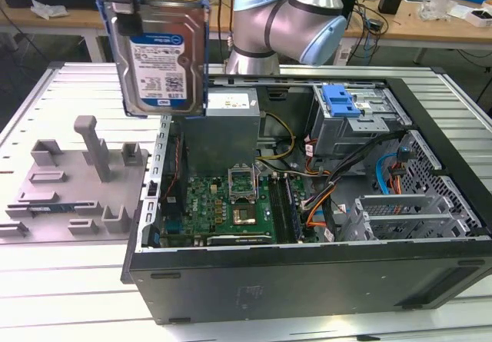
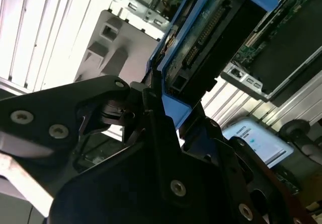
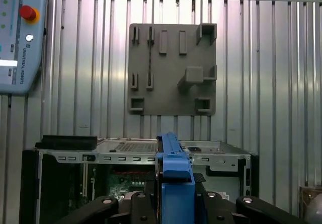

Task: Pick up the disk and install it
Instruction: 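Pick up the disk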

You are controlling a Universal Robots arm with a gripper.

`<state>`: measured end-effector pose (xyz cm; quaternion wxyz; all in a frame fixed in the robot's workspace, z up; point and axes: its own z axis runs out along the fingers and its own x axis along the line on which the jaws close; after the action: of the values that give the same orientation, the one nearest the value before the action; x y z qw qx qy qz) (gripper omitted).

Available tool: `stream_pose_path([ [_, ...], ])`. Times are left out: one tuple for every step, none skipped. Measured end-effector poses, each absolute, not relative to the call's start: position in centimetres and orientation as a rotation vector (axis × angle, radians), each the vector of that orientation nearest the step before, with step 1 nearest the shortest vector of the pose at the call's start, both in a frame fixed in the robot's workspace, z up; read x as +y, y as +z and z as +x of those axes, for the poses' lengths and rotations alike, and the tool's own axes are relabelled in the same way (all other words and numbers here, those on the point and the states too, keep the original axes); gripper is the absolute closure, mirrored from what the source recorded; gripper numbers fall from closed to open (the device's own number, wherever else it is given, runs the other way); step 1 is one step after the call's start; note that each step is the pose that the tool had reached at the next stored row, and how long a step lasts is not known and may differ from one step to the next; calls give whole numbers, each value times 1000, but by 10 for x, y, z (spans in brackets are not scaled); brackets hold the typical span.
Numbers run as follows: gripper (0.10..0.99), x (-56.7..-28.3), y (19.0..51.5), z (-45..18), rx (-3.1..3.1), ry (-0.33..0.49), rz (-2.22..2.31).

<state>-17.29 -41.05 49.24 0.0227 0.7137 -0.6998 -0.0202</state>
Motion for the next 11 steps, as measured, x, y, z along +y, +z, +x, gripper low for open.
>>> stream_pose_path([
  [718,-412,492,-169,-2167,-64,2210],
  [718,-414,492,-164,-2165,-66,2209],
  [718,-416,492,-159,-2165,-68,2208],
  [718,-419,492,-153,-2164,-70,2207],
  [718,-421,492,-149,-2163,-71,2207],
  [718,-424,492,-145,-2163,-72,2206],
  [718,-427,492,-143,-2162,-72,2206],
  [718,-429,492,-143,-2162,-72,2206],
  [718,-431,492,-142,-2162,-72,2206],
  [718,-434,492,-140,-2163,-72,2205],
  [718,-439,492,-134,-2162,-72,2206],
])
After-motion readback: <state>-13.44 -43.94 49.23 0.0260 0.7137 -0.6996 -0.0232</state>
